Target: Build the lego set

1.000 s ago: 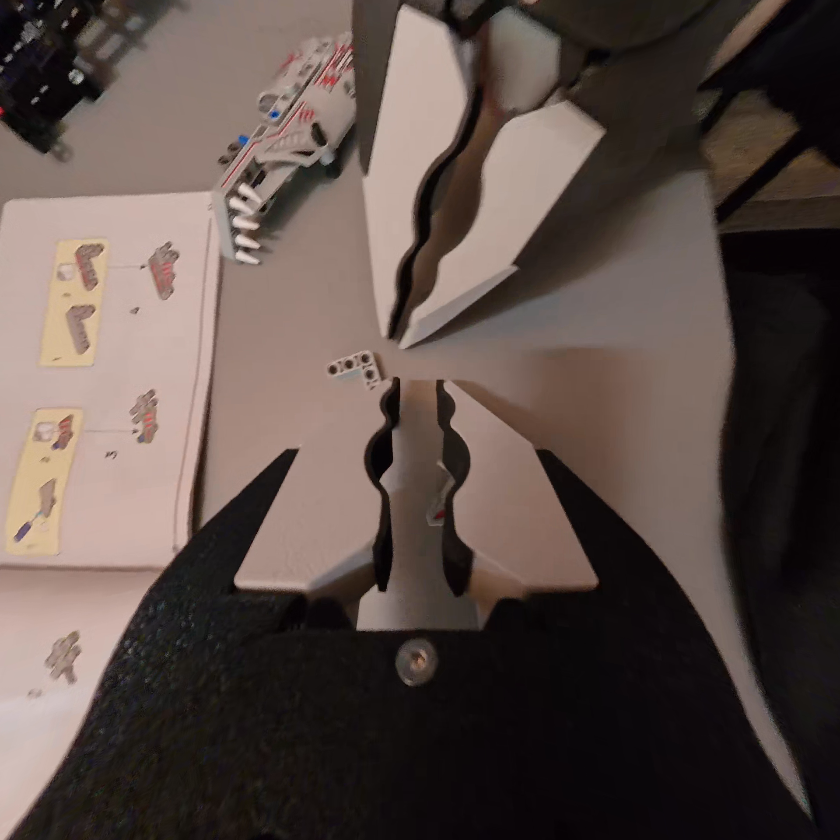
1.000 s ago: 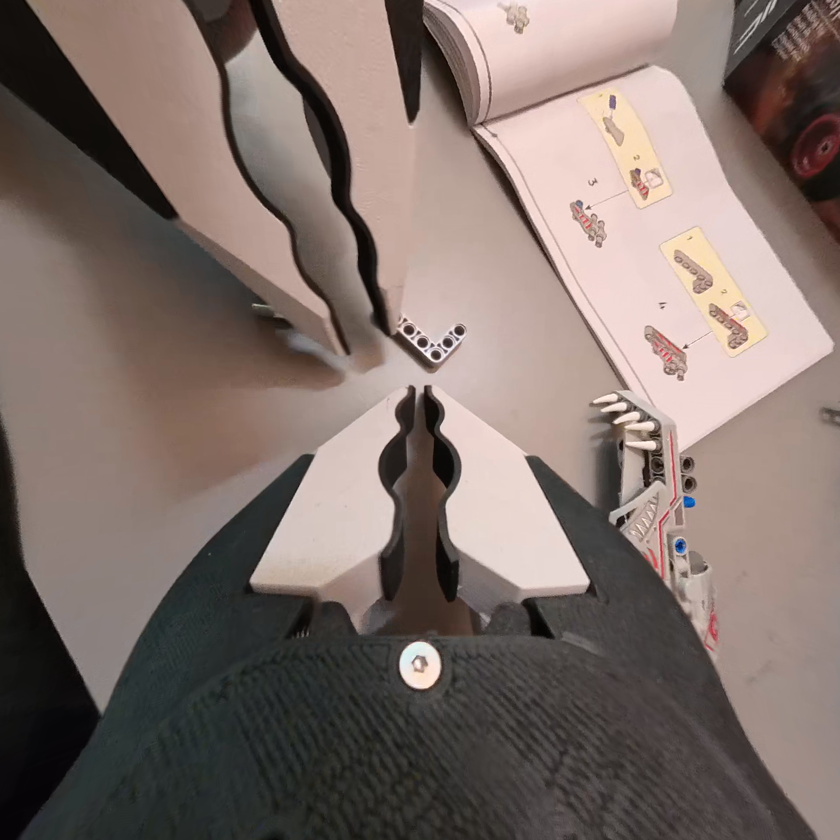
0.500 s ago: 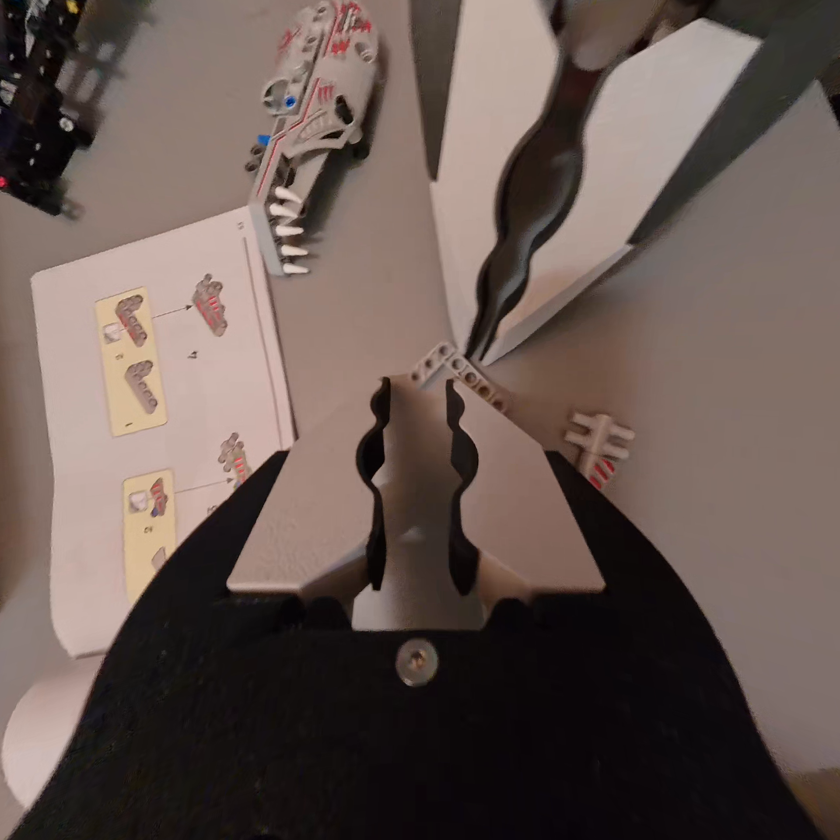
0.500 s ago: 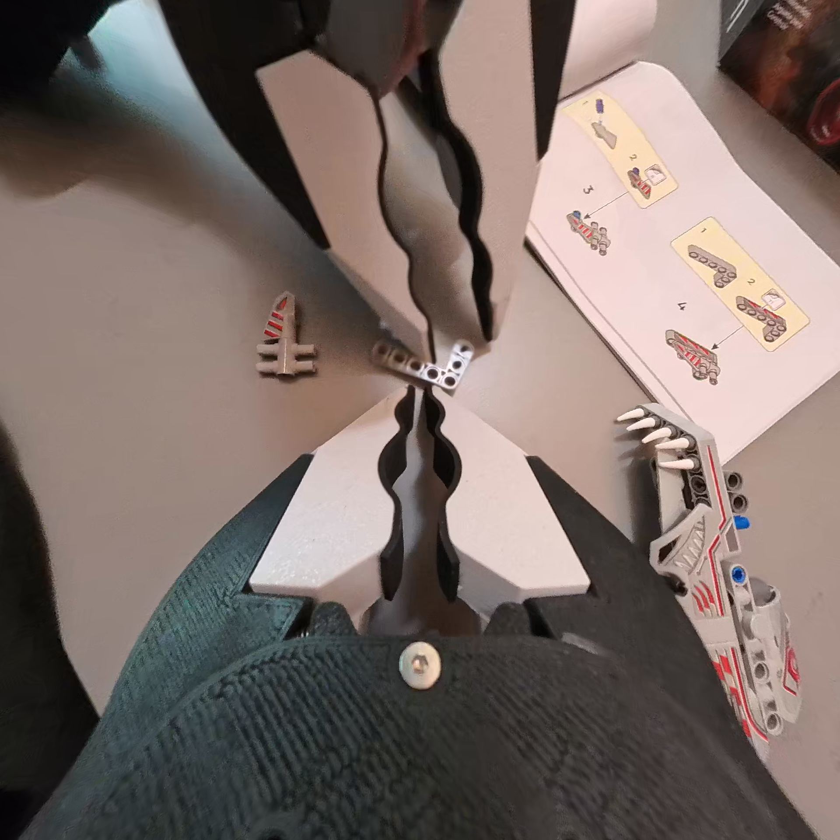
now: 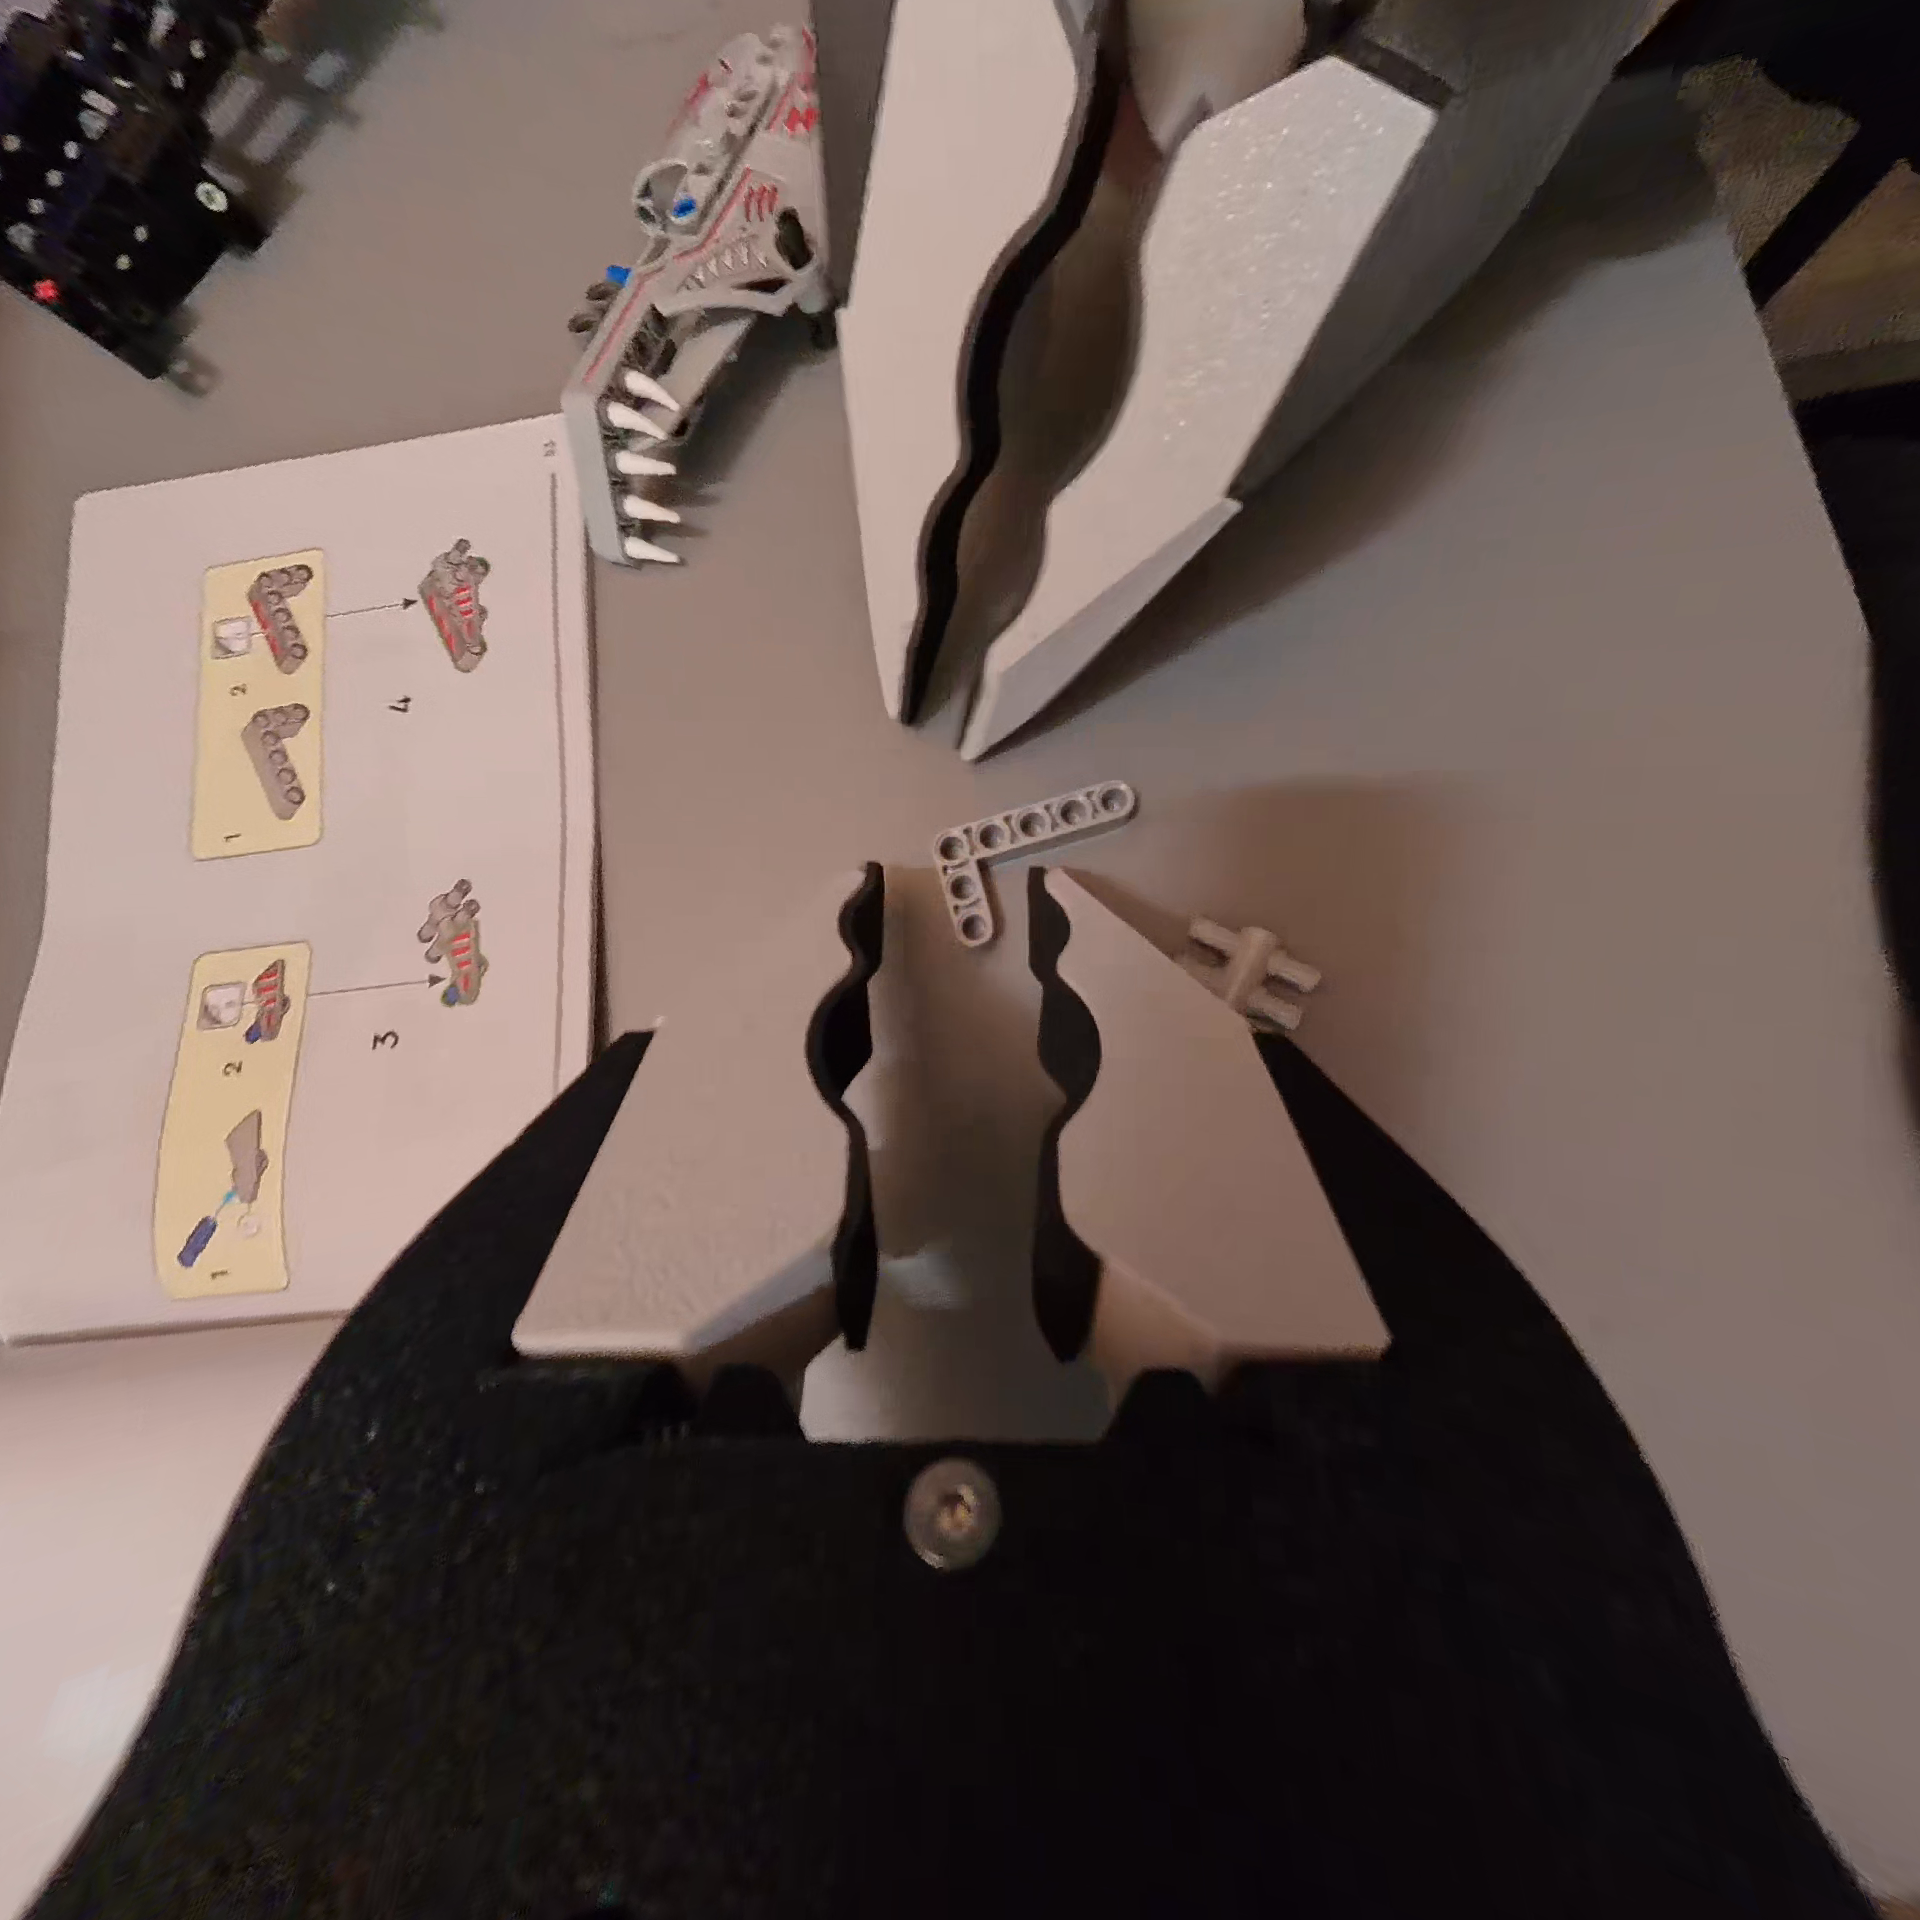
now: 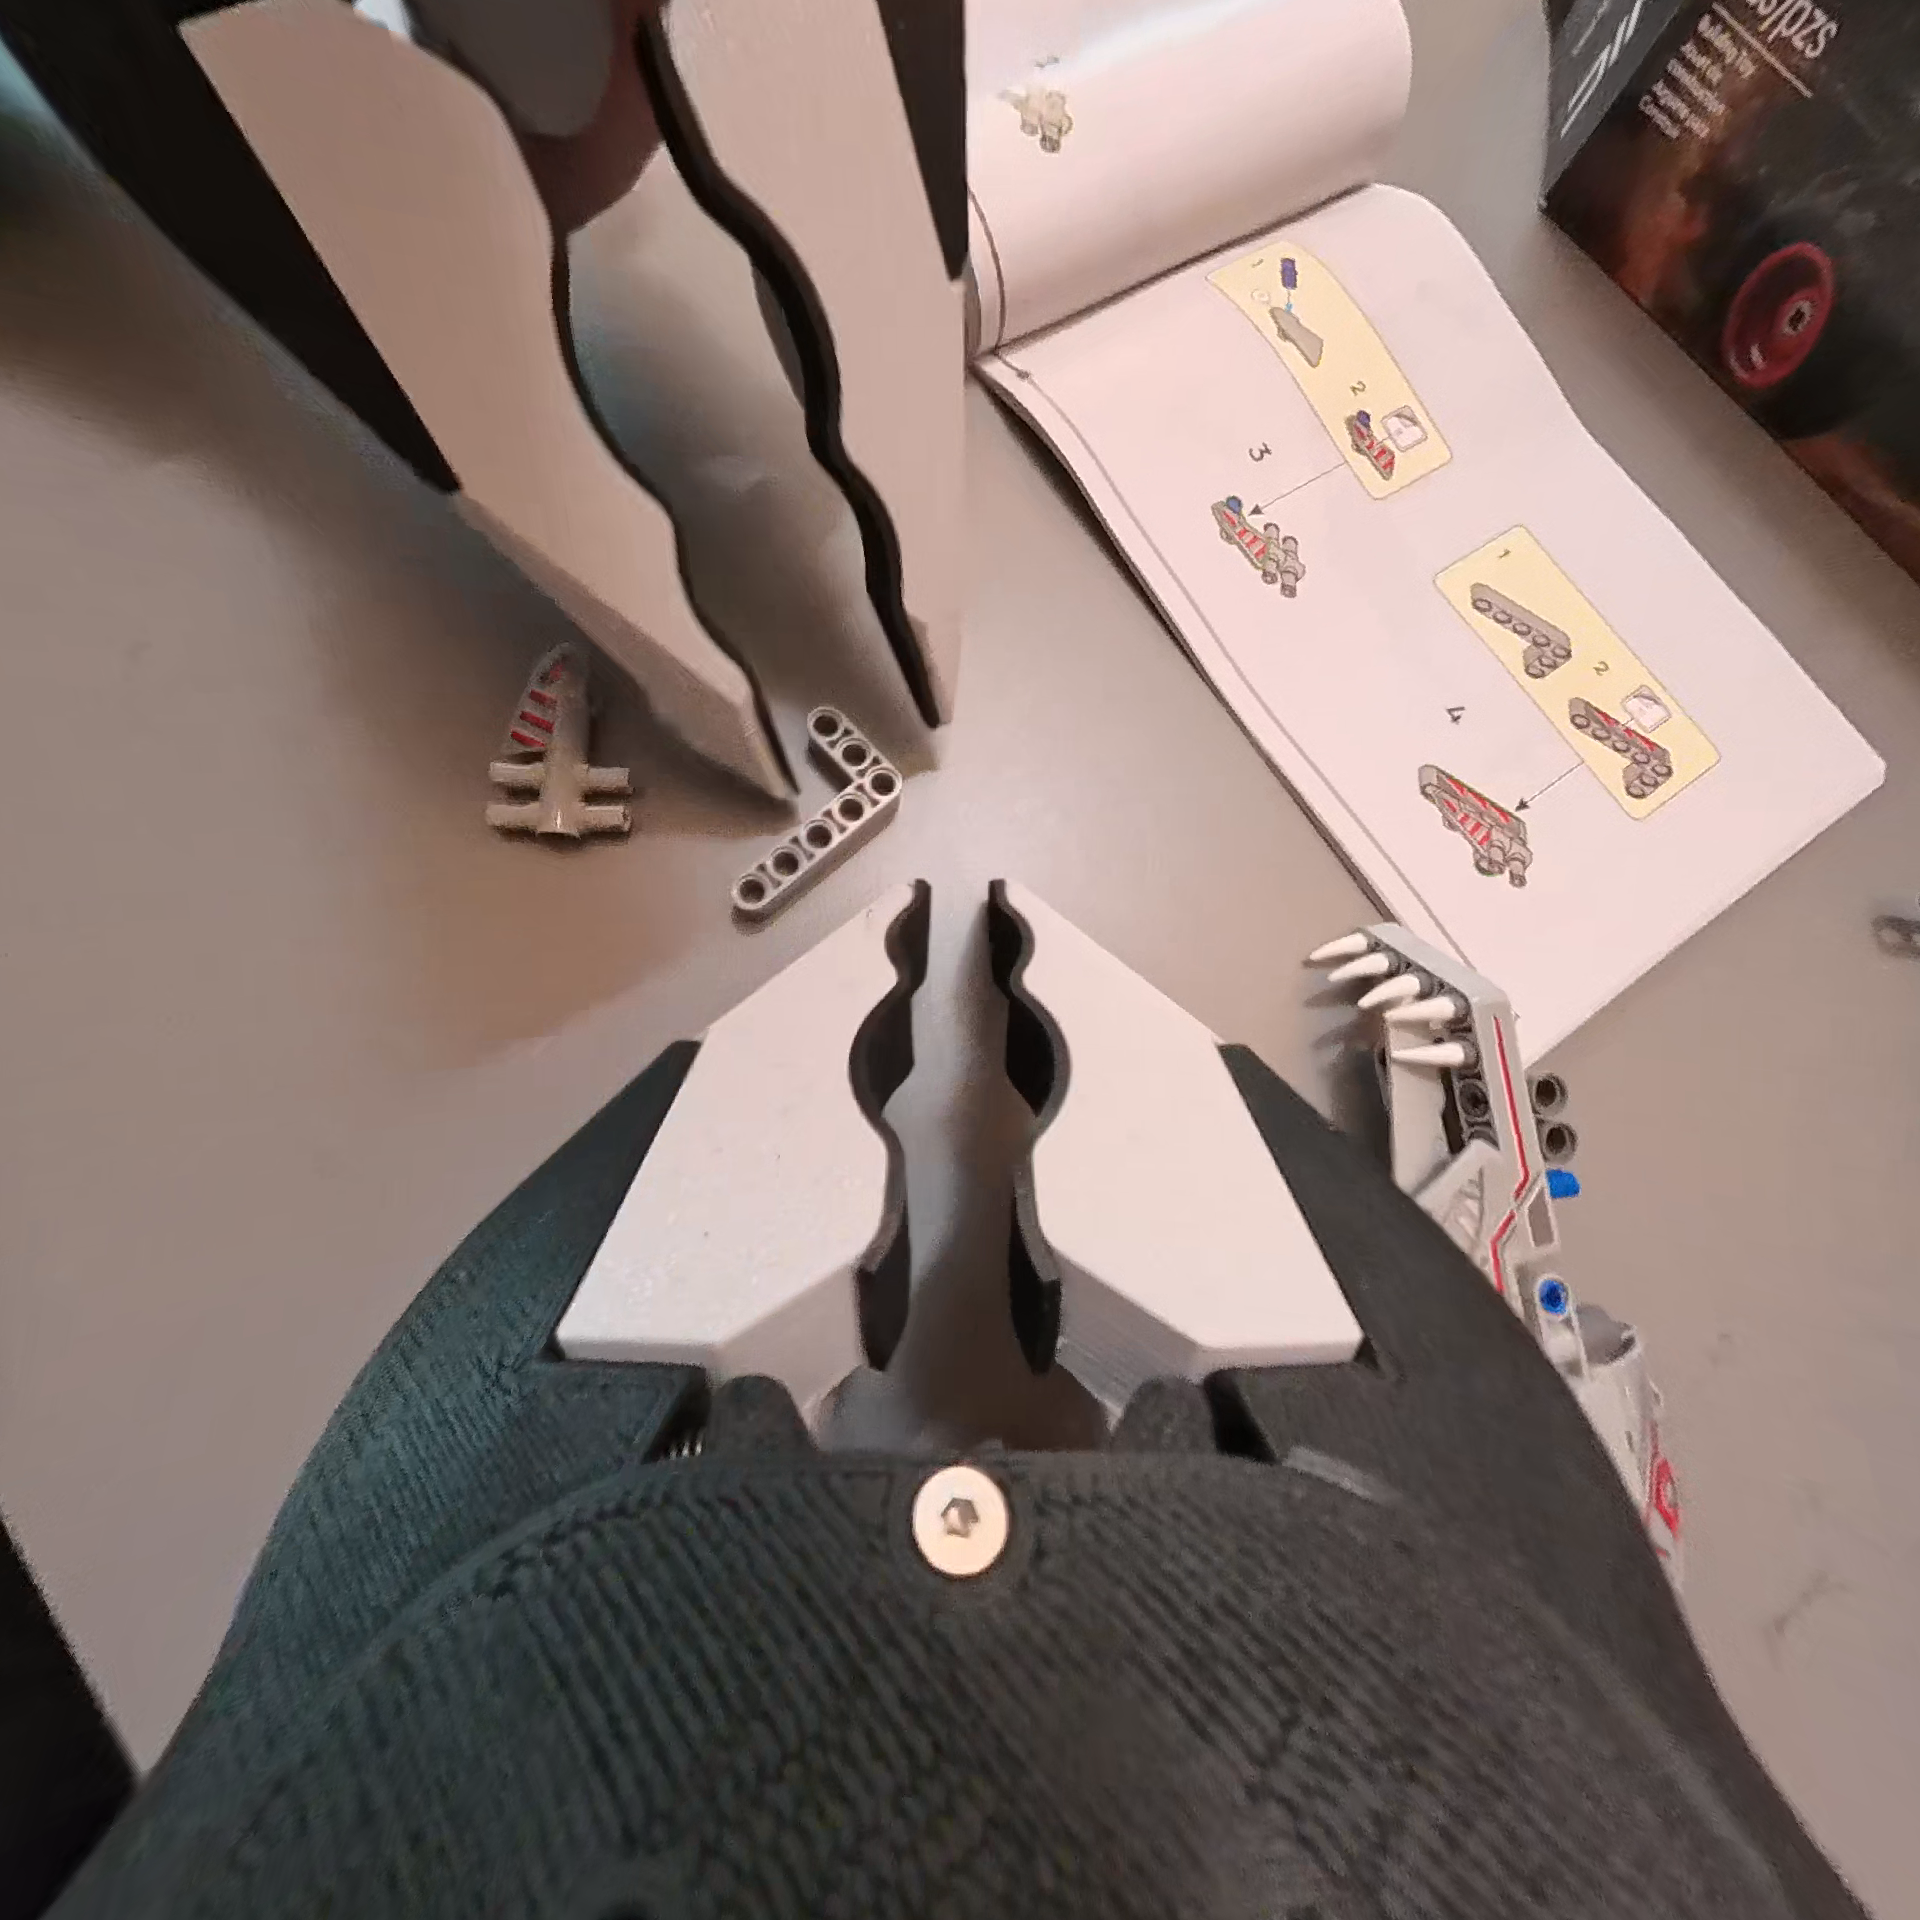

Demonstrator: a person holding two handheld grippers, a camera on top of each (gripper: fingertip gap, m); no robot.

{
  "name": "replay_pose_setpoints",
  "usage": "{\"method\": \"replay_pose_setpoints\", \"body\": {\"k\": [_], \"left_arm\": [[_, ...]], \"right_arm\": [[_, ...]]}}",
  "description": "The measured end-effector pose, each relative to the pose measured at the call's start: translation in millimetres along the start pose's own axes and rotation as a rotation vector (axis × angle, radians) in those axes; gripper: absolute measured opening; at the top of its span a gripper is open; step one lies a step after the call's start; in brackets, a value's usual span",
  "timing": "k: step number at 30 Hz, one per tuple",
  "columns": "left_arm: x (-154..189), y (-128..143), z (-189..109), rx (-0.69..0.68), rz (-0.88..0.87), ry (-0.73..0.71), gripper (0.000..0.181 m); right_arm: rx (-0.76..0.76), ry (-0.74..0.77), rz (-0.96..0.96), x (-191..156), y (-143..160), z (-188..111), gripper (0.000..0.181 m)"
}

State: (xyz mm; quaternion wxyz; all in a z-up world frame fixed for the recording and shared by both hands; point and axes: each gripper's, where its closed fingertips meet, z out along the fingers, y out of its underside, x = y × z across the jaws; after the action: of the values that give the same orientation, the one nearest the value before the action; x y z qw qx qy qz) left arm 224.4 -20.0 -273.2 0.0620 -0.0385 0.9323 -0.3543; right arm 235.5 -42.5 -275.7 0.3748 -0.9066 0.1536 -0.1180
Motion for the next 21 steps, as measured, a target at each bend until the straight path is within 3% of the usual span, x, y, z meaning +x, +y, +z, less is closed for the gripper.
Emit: {"method": "replay_pose_setpoints", "body": {"k": [8, 10, 18, 21], "left_arm": [[-2, 7, 2, -0.032, -0.098, -0.006, 0.011], [0, 8, 2, -0.044, -0.120, -0.004, 0.005], [3, 13, -6, -0.037, -0.183, -0.035, 0.008], [4, 12, -6, -0.015, -0.200, -0.042, 0.007]], "right_arm": [[0.020, -0.155, 0.078, -38, -6, -3, 0.028], [0.016, -0.132, 0.075, -36, -5, 0, 0.022], [0.024, -0.092, 0.089, -26, -3, 1, 0.007], [0.023, -0.073, 0.083, -24, -5, 1, 0.019]]}}
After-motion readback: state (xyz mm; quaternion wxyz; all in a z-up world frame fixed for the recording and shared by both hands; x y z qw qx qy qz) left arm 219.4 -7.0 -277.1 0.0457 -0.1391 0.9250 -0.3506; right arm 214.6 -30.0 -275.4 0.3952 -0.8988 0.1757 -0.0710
